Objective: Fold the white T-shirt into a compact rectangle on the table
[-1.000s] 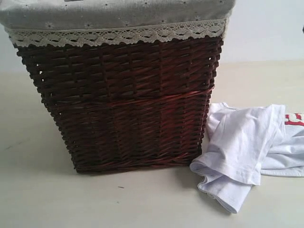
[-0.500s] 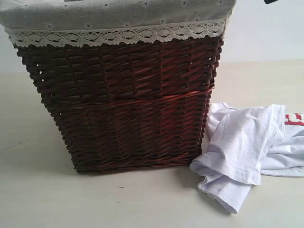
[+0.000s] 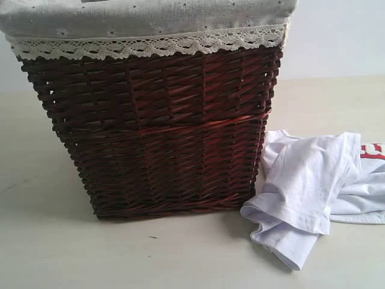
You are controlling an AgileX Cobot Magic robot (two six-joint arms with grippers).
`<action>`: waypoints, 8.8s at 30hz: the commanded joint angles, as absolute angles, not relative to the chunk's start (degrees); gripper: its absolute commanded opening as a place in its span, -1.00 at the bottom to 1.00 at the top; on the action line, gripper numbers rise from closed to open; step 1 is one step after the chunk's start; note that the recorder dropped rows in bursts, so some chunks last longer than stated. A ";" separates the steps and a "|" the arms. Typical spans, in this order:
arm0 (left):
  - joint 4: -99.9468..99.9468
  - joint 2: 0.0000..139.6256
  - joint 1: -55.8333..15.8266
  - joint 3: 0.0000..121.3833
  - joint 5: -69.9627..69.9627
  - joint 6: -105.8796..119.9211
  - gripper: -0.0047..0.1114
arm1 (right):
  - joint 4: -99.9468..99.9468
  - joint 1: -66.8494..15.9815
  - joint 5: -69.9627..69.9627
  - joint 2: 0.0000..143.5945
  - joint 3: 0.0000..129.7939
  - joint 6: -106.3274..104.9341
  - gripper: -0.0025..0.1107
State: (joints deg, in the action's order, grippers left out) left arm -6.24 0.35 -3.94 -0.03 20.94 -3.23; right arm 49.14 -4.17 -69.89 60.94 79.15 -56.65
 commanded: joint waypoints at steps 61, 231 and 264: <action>-6.17 0.00 -3.97 0.00 20.60 -3.38 -0.92 | 62.92 -44.72 23.91 116.79 78.14 -77.05 -0.96; -76.98 108.01 -53.19 61.42 24.24 -59.77 -0.92 | 99.95 -39.30 35.16 62.77 48.15 -110.83 -0.30; -42.17 101.15 -51.35 59.91 8.08 -41.78 0.12 | 99.95 -39.30 33.80 62.77 45.44 -109.28 -0.30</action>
State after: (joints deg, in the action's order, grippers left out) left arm -43.10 97.74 -52.50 56.55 9.72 -40.79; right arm 100.39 -39.55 34.49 62.80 45.61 -109.55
